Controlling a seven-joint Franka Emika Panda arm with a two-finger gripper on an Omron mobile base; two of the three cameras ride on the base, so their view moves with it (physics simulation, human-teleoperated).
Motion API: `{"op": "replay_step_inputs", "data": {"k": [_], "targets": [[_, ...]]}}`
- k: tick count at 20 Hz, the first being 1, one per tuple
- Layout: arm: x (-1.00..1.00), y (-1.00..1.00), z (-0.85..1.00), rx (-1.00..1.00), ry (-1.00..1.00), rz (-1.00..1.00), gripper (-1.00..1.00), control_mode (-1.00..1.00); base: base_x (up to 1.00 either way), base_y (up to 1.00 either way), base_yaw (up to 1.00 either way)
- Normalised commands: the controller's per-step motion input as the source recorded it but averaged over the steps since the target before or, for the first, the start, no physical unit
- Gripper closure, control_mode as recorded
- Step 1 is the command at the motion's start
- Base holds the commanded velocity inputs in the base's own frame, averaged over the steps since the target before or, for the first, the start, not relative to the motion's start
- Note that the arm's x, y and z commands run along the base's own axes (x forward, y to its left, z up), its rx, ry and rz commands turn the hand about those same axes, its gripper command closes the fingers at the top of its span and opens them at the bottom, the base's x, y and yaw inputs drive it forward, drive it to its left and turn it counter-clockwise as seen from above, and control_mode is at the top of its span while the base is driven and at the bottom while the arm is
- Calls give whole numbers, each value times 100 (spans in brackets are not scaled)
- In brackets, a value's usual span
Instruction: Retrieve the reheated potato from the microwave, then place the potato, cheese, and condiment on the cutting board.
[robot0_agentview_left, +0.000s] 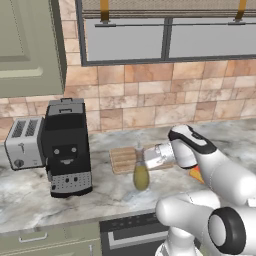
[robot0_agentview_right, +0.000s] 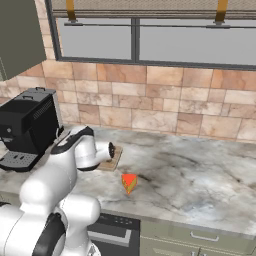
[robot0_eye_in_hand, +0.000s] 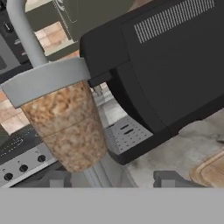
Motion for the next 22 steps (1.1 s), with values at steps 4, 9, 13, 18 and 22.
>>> {"op": "replay_step_inputs", "data": {"k": [4,9,13,18,22], "targets": [[-24,6,15,4,-10,0,100,-100,0,0,0],[-1,14,32,7,-14,-2,100,-100,0,0,0],[22,23,18,2,-7,-8,100,-100,0,0,0],[37,16,14,0,-7,-9,100,-100,0,0,0],[57,2,1,1,0,-6,100,-100,0,0,0]]}}
